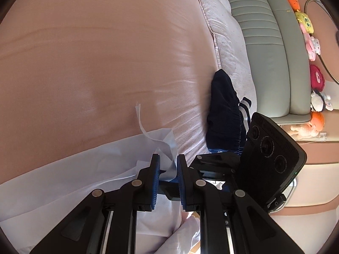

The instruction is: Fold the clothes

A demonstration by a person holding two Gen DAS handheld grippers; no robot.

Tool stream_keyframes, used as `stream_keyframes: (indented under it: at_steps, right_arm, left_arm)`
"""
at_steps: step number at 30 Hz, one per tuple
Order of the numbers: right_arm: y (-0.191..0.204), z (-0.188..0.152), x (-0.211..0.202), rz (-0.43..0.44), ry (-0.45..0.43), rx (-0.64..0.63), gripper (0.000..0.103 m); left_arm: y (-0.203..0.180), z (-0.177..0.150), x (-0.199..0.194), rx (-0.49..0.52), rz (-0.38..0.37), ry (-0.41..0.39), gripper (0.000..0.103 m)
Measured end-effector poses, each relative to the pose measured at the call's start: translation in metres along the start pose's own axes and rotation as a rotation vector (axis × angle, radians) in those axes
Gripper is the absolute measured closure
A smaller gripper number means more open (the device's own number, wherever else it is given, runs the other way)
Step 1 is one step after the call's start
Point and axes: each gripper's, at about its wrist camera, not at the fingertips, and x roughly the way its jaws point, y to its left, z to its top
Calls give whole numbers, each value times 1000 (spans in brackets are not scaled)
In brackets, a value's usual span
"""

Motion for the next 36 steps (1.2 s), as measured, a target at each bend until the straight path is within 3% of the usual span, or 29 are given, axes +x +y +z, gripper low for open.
stream_keyframes:
  at_steps: [5,15,24,27,29,36]
  right_arm:
    - [8,6,-8,-5,13,-25,98]
    - [43,16,-8,-17,66,-151,97]
    - [60,30,14,-144,178,-232,95]
    - [60,33,19,-145,198,-227,84]
    - [64,36,20,-139,204,-242,71]
    - [80,47,18,-168,241,-311,66]
  left_arm:
    - [-12,-9,0,60,-2,18,89]
    - [-18,-28,-5,88,-52,32,89]
    - [-21,-41,-16,106,-100,51,89]
    - [-20,-49,-12,125,-70,83,89]
    - [-18,-54,-9,127,-51,105,89]
    - [-10,-68,-7,130,6,158,89]
